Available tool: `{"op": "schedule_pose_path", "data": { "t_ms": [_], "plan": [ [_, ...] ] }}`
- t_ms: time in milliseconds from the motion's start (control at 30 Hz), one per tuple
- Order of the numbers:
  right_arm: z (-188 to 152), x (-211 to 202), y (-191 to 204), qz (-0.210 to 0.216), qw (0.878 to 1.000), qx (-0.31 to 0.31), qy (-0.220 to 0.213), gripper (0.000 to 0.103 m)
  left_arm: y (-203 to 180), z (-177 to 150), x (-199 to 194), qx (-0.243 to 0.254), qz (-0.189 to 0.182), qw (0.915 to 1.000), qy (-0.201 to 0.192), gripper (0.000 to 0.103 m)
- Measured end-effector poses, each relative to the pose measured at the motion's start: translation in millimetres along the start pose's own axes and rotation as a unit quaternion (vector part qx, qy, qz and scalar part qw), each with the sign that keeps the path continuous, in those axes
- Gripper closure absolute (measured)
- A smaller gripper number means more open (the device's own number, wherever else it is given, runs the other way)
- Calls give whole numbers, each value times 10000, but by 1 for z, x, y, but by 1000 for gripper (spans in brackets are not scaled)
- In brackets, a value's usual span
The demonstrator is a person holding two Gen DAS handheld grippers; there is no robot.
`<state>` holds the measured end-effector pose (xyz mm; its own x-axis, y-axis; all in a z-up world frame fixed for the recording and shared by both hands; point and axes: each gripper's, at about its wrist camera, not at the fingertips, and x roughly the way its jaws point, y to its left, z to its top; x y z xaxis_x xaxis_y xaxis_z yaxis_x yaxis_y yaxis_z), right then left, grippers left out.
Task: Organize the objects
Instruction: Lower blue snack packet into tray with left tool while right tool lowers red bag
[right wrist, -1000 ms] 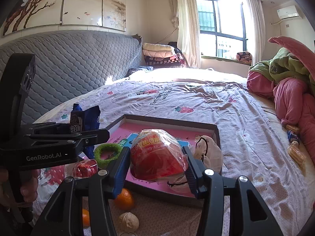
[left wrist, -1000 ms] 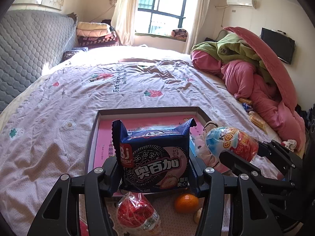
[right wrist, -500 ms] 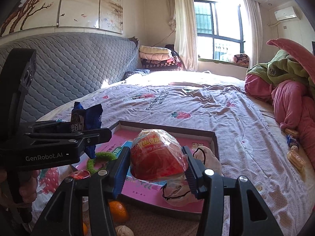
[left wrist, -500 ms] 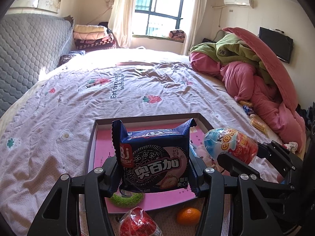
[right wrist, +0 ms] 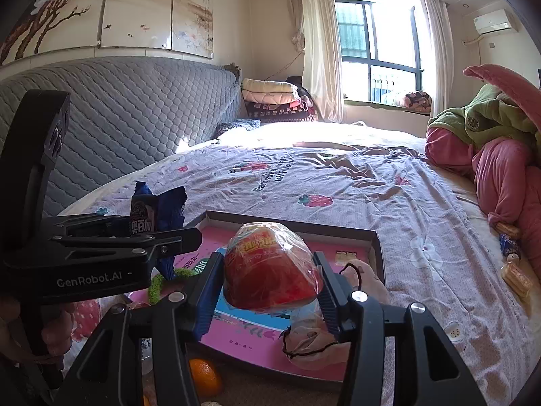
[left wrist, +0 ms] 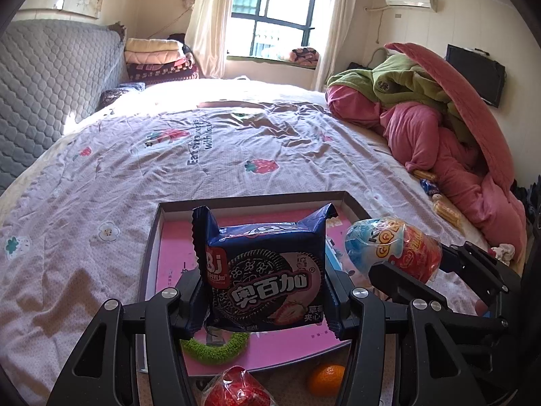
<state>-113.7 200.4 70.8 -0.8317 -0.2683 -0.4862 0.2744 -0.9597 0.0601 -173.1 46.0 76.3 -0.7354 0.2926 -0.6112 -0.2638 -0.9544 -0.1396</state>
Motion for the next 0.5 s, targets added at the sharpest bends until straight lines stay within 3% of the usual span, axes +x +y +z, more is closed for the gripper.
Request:
{"op": "schedule_pose_path", "data": {
  "t_ms": [500],
  "plan": [
    [-9, 3, -9, -54, 9999, 92, 125, 51, -13, -20, 19, 214, -59, 9993, 308, 46]
  ]
}}
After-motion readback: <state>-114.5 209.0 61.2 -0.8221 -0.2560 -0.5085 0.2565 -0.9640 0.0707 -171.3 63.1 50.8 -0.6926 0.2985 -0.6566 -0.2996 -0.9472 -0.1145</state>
